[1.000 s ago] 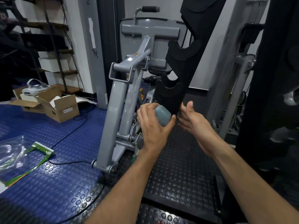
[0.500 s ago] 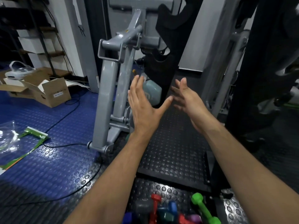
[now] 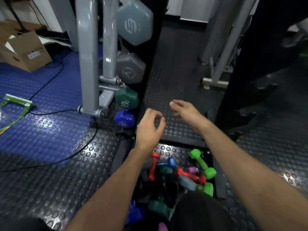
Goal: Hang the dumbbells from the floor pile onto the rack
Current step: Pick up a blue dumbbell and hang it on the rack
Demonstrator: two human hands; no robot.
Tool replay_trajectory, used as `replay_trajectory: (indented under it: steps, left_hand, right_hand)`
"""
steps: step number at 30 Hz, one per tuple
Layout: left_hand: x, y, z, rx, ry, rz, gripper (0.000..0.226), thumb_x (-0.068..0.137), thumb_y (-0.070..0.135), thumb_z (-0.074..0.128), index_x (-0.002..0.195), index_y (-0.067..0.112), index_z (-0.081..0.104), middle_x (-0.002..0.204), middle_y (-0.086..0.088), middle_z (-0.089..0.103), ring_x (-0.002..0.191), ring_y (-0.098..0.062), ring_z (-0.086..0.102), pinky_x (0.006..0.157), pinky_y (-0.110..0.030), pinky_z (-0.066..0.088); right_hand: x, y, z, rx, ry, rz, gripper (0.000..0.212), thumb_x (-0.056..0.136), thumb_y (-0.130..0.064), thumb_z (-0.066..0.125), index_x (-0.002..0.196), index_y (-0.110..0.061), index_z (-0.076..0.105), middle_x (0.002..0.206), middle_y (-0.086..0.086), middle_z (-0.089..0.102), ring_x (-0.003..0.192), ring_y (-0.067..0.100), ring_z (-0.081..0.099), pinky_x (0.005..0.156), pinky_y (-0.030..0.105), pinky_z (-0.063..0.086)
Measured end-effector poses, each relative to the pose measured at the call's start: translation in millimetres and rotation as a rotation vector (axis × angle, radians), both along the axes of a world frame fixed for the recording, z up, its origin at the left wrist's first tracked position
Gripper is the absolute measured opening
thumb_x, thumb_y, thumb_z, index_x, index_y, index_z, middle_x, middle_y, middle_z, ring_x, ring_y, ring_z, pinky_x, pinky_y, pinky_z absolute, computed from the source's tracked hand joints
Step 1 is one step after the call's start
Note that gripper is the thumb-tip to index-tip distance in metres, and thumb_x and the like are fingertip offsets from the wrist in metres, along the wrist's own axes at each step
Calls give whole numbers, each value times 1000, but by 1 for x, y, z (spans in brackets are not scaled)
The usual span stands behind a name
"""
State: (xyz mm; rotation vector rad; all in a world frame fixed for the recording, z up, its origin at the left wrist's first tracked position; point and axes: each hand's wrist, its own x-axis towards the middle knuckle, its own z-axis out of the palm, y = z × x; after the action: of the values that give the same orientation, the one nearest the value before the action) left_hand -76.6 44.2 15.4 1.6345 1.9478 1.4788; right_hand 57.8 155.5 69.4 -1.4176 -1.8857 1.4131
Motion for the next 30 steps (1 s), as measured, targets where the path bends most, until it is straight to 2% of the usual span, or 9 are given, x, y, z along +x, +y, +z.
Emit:
replay_trajectory:
  steps: [2, 5, 8, 14, 16, 20, 24, 27, 30]
  left_hand:
    - [-12, -6, -37, -231, -107, 44, 1, 93, 23, 66, 93, 21, 66, 88, 7, 64, 80, -12, 61, 77, -38, 53]
    - [-35, -22, -82, -497, -255, 123, 4, 91, 23, 68, 90, 20, 71, 82, 6, 70, 80, -14, 66, 74, -32, 50]
    - [-49, -37, -113, -645, -322, 194, 10, 92, 28, 68, 95, 19, 72, 85, 7, 73, 88, -16, 69, 84, -35, 54]
    - [-58, -39, -143, -848, -391, 135, 29, 96, 45, 65, 106, 18, 72, 102, 3, 72, 100, -18, 66, 92, -35, 51]
    - [-56, -29, -146, -872, -440, 101, 35, 97, 49, 63, 109, 17, 72, 106, 0, 72, 103, -19, 65, 91, -35, 49]
    - [-50, -10, -153, -851, -548, 71, 37, 99, 48, 61, 107, 13, 73, 109, -5, 74, 104, -23, 69, 86, -33, 49]
    - [-45, -6, -165, -861, -608, 63, 31, 99, 49, 60, 98, 19, 70, 105, -3, 74, 101, -21, 70, 89, -32, 52]
    - [-45, -4, -170, -834, -632, 76, 37, 101, 50, 57, 97, 17, 71, 104, -4, 74, 98, -21, 70, 94, -35, 52]
    - [-47, -1, -169, -790, -726, 123, 33, 105, 45, 53, 99, 17, 69, 100, -4, 73, 91, -18, 67, 83, -29, 51]
  right_hand:
    - [12, -2, -47, -55, -96, 20, 41, 102, -40, 60, 137, -18, 63, 130, 1, 68, 90, 6, 66, 68, 18, 46]
    - [32, -9, -113, -141, -234, 73, 20, 100, -41, 62, 112, -29, 72, 122, -1, 72, 96, 11, 68, 84, 29, 52]
    - [46, -18, -158, -202, -380, 150, 33, 99, -44, 63, 121, -21, 73, 111, -5, 71, 95, 12, 66, 85, 31, 52]
    - [50, -27, -218, -192, -612, 289, 42, 94, -47, 69, 115, -12, 72, 103, 10, 72, 85, 22, 63, 76, 36, 54]
    - [51, -27, -233, -214, -627, 307, 51, 93, -51, 69, 125, -12, 69, 111, 8, 70, 88, 20, 64, 76, 31, 53]
    - [51, -24, -247, -265, -605, 310, 60, 94, -52, 69, 135, -9, 61, 133, 13, 64, 120, 31, 62, 104, 42, 51]
    - [52, -24, -274, -264, -596, 291, 78, 73, -71, 75, 126, -14, 66, 125, 10, 68, 111, 29, 66, 100, 43, 54]
    - [47, -26, -285, -234, -583, 224, 52, 82, -49, 81, 112, -9, 68, 112, 13, 71, 102, 29, 68, 90, 39, 56]
    - [43, -26, -284, -254, -563, 174, 37, 85, -33, 80, 107, -10, 61, 104, 10, 64, 95, 25, 60, 81, 34, 50]
